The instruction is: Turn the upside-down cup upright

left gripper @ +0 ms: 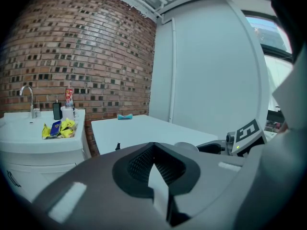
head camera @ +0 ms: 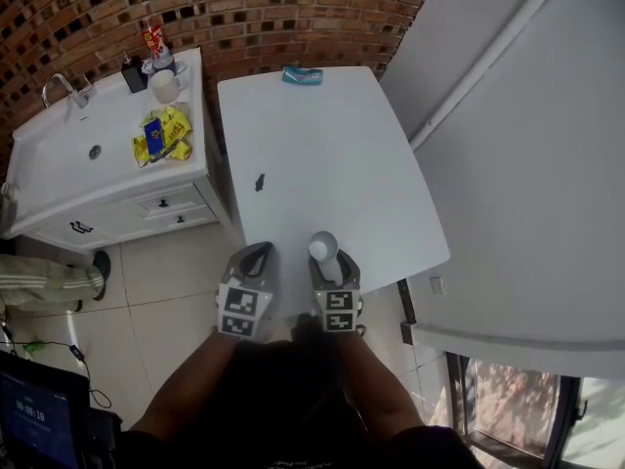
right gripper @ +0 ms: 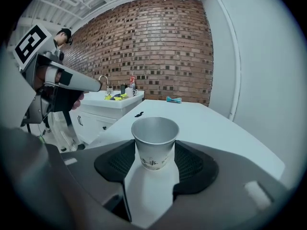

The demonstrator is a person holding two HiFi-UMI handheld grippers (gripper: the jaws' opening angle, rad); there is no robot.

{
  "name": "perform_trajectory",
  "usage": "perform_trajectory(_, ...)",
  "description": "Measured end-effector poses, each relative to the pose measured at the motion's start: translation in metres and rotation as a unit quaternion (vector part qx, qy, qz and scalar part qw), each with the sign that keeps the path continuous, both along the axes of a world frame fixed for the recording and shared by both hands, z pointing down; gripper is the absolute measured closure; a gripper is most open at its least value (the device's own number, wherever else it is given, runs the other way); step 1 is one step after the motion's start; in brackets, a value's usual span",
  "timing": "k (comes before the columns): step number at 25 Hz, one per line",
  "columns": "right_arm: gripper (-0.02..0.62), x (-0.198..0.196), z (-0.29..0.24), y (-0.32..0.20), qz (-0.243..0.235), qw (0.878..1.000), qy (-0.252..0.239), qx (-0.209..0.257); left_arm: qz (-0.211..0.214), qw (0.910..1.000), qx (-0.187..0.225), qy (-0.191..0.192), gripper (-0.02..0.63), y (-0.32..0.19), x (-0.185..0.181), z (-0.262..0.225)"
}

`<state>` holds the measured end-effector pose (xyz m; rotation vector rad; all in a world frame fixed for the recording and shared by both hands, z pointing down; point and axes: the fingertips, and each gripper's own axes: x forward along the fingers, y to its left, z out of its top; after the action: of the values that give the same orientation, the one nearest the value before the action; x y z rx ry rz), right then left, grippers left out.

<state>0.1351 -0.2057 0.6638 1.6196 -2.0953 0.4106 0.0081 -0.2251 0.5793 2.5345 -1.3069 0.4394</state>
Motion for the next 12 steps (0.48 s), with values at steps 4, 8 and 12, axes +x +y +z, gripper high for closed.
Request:
perform_trajectory(4, 0.3, -0.001, 0.002, 0.0, 0.006, 1.0, 0.0, -0.001, 0.001, 1.0, -0.006, 0.002, 0.611, 0.002, -0.002, 0.003)
perform_trajectory(8, 0.23, 0.001, 0.001, 0.005, 0.009, 1.0, -0.003, -0.008, 0.002, 1.0, -0.006, 0.003, 0.611, 0.004, -0.002, 0.002)
perform_trajectory(12, 0.263, 0.008, -0.007, 0.014, 0.023, 1.0, -0.006, 0.003, 0.006, 1.0, -0.005, 0.004, 0.611, 0.006, -0.001, 0.003)
